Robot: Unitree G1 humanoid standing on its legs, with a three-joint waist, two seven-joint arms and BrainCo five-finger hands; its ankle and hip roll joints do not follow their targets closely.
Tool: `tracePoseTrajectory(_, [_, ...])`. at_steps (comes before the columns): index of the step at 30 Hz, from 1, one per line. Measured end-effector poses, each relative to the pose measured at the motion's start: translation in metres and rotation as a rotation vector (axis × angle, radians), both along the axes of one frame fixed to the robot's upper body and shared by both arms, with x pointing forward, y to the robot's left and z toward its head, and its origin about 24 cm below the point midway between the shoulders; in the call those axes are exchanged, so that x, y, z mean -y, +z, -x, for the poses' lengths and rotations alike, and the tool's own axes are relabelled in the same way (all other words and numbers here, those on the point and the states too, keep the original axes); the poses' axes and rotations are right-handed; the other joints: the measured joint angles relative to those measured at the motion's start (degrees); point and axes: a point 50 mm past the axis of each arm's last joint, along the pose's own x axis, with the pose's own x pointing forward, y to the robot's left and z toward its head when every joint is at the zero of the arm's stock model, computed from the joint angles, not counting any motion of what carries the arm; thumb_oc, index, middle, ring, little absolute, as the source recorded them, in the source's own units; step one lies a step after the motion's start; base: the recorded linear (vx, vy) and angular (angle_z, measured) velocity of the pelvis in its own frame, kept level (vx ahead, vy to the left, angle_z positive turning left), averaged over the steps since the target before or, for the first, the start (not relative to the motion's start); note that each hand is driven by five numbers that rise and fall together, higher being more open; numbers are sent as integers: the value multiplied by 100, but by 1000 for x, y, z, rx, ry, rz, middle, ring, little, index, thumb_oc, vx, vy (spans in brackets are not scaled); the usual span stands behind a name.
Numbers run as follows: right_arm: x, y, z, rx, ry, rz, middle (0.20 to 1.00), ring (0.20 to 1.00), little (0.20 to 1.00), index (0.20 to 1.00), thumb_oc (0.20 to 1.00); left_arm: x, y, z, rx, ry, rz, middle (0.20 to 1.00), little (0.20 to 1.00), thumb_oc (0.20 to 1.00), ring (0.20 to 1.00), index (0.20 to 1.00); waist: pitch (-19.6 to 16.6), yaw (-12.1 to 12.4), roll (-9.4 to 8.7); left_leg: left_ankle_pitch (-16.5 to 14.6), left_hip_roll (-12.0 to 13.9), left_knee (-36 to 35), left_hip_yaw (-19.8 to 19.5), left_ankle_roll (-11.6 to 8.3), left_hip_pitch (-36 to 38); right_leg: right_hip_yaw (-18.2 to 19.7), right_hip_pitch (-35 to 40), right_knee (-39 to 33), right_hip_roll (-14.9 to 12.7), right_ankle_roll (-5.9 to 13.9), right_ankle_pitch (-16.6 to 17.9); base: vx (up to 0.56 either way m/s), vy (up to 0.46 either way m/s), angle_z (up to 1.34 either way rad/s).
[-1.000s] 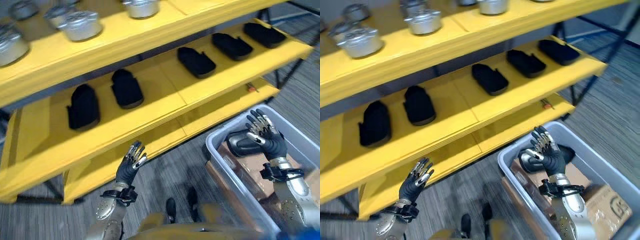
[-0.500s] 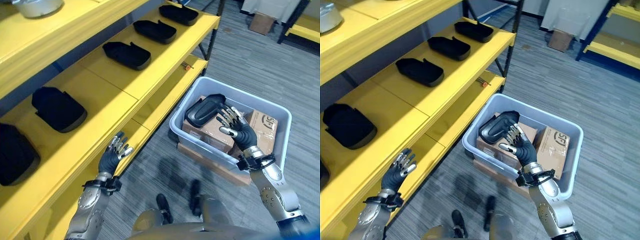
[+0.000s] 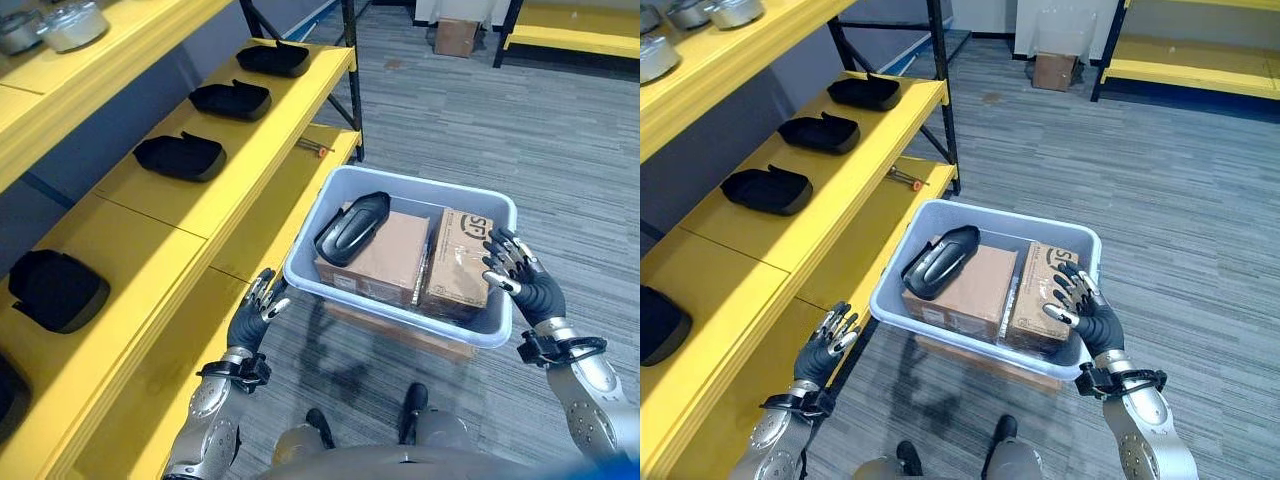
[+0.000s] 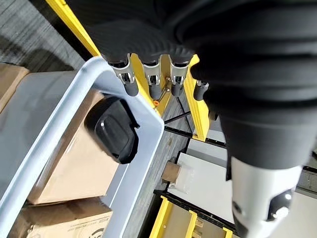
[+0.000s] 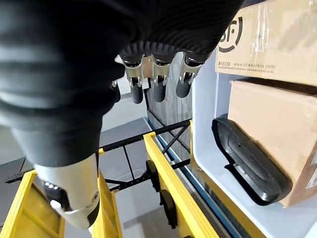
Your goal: Move parts from the plastic box to the shelf.
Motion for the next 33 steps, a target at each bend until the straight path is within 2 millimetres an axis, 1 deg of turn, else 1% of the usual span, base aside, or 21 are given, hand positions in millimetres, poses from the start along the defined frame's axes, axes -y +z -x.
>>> tracePoseTrajectory(1, [0,1,-1,4,-4,-7,1000,1000,1000,1000,1000,1,-1,1,-6,0,1,1000,1000,1000,1000,1000,75,-1,-6,-108,-86,326,-463,-58,-237,-22,0,-22,20,-18,-9,178,198,-3])
tracePoseTrajectory(2, [1,1,-1,5,-7,-8,1000,1000,1000,1000,1000,0,-1,1,-6,2,1,1000,1000,1000,1000,1000,137,-39,-32,-214,-138,255,-637,-62,-346,4,-7,-56,31,-9,-11,168,189,3])
tracePoseTrajectory(3, [0,0,-1,7,-13,-20,1000,1000,1000,1000,1000,-2,-3,2,-13,19,-1,1000,1000,1000,1000,1000,152,-52,-50,-240,-14,-463,-661,-19,-320,-13,-75,-61,125,210,-85,47,186,-12])
tracePoseTrajectory(4, [-3,2,-4,16,-9,-26,1000,1000,1000,1000,1000,-7,-4,4,-19,38,-5,1000,1000,1000,1000,1000,195,-24,-112,-209,182,-1402,-570,18,-107,18,-136,-30,206,171,-124,112,301,-31])
tracePoseTrajectory(5, [-4,3,-6,26,-11,-28,1000,1000,1000,1000,1000,-9,-3,1,-15,40,-13,1000,1000,1000,1000,1000,325,-26,-225,-179,434,-1790,-584,18,-72,105,-156,11,254,-82,-48,173,393,-37])
tracePoseTrajectory(6, [-3,6,-9,51,-25,-34,1000,1000,1000,1000,1000,-8,-4,0,-20,44,-13,1000,1000,1000,1000,1000,433,-41,-240,-124,590,-1981,-760,-47,-106,154,-174,83,303,-75,-52,187,288,-48])
tracePoseTrajectory(8, [-5,11,-21,78,-11,-24,1000,1000,1000,1000,1000,-11,-3,-3,-15,60,-18,1000,1000,1000,1000,1000,455,131,-277,-121,736,-2546,-1473,-30,-48,577,-435,89,498,86,-82,148,241,-85])
tracePoseTrajectory(9, [-6,14,-24,91,-8,-22,1000,1000,1000,1000,1000,-11,-1,-5,-9,60,-19,1000,1000,1000,1000,1000,489,126,-230,-93,747,-2512,-1475,-79,-116,577,-428,26,524,-40,12,247,452,-78])
tracePoseTrajectory(10, [-5,15,-23,97,-15,-26,1000,1000,1000,1000,1000,-9,0,-7,1,63,-8,1000,1000,1000,1000,1000,513,37,-127,-90,679,-2415,-1287,-74,-74,637,-381,-43,607,-74,99,194,375,-52])
tracePoseTrajectory(11, [-10,19,-26,118,-3,-38,1000,1000,1000,1000,1000,-8,3,-7,18,68,-3,1000,1000,1000,1000,1000,547,-37,-51,-303,600,-2001,-894,-5,-78,834,-351,-68,639,-111,172,134,341,-95])
tracePoseTrajectory(12, [-15,23,-30,138,21,-37,1000,1000,1000,1000,1000,-8,3,-5,16,65,-4,1000,1000,1000,1000,1000,545,92,31,-303,399,-1945,-745,50,124,1043,-411,-45,640,-24,149,69,293,-114])
tracePoseTrajectory(13, [-16,22,-29,135,20,-42,1000,1000,1000,1000,1000,-7,11,-14,62,68,-6,1000,1000,1000,1000,1000,592,-109,263,-269,234,-1903,-433,138,199,1180,-465,-4,678,60,194,82,448,-111])
tracePoseTrajectory(14, [-17,21,-29,135,14,-50,1000,1000,1000,1000,1000,-8,12,-15,69,72,-12,1000,1000,1000,1000,1000,607,-48,279,-208,146,-1956,-219,238,298,1295,-589,102,637,92,191,7,245,-49])
tracePoseTrajectory(15, [-17,21,-29,135,14,-50,1000,1000,1000,1000,1000,-8,12,-15,69,72,-12,1000,1000,1000,1000,1000,607,-48,279,-208,146,-1956,-219,238,298,1295,-589,102,637,92,191,15,206,-84])
tracePoseTrajectory(16, [-26,17,-32,113,52,-52,1000,1000,1000,1000,1000,-14,30,-29,146,59,-58,1000,1000,1000,1000,1000,768,66,24,-310,-120,-1988,283,319,291,1332,-1004,501,170,226,106,23,101,-88])
tracePoseTrajectory(17, [-31,13,-33,95,73,-56,1000,1000,1000,1000,1000,-17,35,-34,165,54,-77,1000,1000,1000,1000,1000,818,115,-113,-384,-256,-1917,425,410,268,1299,-1130,634,-47,329,143,39,152,-79])
tracePoseTrajectory(19, [-37,11,-32,93,78,-82,1000,1000,1000,1000,1000,-16,44,-43,201,65,-79,1000,1000,1000,1000,1000,839,94,-140,-486,-421,-1794,401,531,103,1323,-1173,507,-197,449,278,45,130,-1])
tracePoseTrajectory(21, [-38,13,-33,99,90,-81,1000,1000,1000,1000,1000,-15,50,-49,226,77,-80,1000,1000,1000,1000,1000,862,90,-141,-510,-509,-1801,435,587,53,1366,-1161,312,-253,530,413,34,72,-3])
tracePoseTrajectory(26, [-36,17,-35,118,91,-73,1000,1000,1000,1000,1000,-12,60,-57,272,79,-122,1000,1000,1000,1000,1000,906,18,-213,-525,-527,-1824,503,622,-73,1383,-1113,-149,-199,540,734,14,4,-9])
tracePoseTrajectory(30, [-40,22,-38,139,111,-73,1000,1000,1000,1000,1000,4,103,-87,447,21,-254,1000,1000,1000,1000,1000,1038,-264,-437,-509,-476,-1903,731,601,-119,1576,-1177,-527,-69,553,939,8,-45,-29])
tracePoseTrajectory(33, [-54,33,-39,183,170,-92,1000,1000,1000,1000,1000,21,138,-105,597,13,-285,1000,1000,1000,1000,1000,1133,-535,-543,-446,-463,-2003,983,586,-329,1772,-1501,-672,-13,573,1087,-13,-59,-46])
